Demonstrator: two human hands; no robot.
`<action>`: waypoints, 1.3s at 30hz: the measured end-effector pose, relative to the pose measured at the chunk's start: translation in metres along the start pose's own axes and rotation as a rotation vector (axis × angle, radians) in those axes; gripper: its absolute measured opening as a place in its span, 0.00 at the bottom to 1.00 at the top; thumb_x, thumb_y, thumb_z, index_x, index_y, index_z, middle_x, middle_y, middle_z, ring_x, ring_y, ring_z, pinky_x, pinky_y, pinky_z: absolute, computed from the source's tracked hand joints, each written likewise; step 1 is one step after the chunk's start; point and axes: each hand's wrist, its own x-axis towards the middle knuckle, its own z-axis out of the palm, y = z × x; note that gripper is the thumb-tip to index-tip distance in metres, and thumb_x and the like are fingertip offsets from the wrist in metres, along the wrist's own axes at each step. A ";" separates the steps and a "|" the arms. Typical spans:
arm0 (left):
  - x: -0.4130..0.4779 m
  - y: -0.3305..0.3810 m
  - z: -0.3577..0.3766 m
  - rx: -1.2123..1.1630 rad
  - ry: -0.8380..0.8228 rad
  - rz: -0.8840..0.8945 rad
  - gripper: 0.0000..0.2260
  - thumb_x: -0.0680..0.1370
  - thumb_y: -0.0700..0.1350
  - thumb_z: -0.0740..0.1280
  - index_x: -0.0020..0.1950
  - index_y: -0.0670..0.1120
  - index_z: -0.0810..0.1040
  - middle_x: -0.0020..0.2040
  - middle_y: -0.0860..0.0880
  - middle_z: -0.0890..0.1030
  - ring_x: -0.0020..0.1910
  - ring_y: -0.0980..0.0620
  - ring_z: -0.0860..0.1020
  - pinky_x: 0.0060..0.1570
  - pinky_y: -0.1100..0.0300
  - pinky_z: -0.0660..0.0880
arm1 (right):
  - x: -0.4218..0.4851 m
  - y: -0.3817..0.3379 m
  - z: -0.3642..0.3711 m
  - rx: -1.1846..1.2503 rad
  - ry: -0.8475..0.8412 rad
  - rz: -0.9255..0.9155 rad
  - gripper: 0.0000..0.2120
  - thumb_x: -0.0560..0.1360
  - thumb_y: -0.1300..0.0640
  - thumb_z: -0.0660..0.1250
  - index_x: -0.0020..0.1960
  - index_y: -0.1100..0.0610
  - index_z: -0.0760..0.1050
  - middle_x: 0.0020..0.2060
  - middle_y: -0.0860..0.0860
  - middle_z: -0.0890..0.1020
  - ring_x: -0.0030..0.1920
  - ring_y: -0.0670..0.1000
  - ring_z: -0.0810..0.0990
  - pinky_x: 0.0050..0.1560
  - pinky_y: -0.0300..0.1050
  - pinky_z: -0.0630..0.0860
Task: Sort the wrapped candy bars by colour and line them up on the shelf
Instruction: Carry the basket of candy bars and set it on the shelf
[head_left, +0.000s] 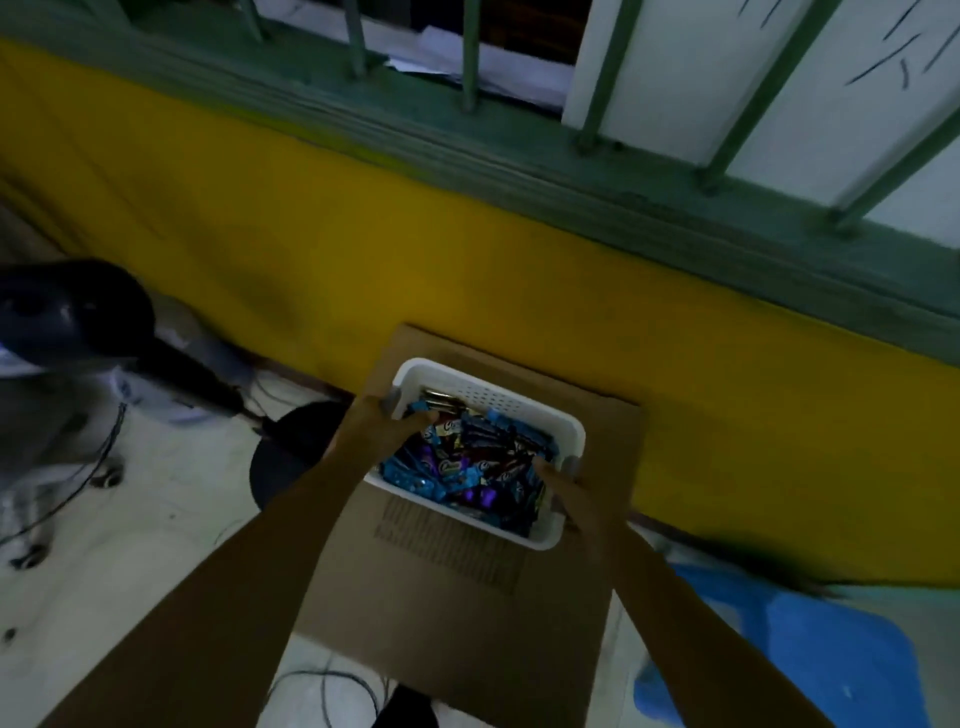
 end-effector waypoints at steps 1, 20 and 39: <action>-0.015 -0.002 0.003 -0.048 0.045 -0.017 0.30 0.72 0.51 0.75 0.67 0.36 0.72 0.58 0.38 0.78 0.58 0.39 0.76 0.53 0.48 0.73 | -0.005 0.003 -0.002 -0.051 -0.039 0.003 0.34 0.62 0.41 0.74 0.63 0.55 0.74 0.60 0.55 0.79 0.59 0.55 0.78 0.57 0.54 0.78; -0.287 -0.184 0.003 -0.362 0.430 -0.430 0.13 0.70 0.53 0.75 0.43 0.45 0.79 0.42 0.44 0.82 0.40 0.49 0.81 0.41 0.57 0.78 | -0.127 0.069 0.055 -0.492 -0.418 0.110 0.11 0.75 0.58 0.68 0.53 0.63 0.74 0.37 0.53 0.75 0.33 0.47 0.72 0.25 0.38 0.71; -0.454 -0.474 -0.187 -0.639 0.519 -0.519 0.19 0.64 0.54 0.79 0.50 0.48 0.80 0.46 0.48 0.85 0.42 0.53 0.82 0.40 0.62 0.77 | -0.280 0.262 0.386 -1.002 -0.579 -0.090 0.55 0.53 0.43 0.82 0.70 0.65 0.61 0.63 0.57 0.73 0.63 0.58 0.74 0.57 0.47 0.75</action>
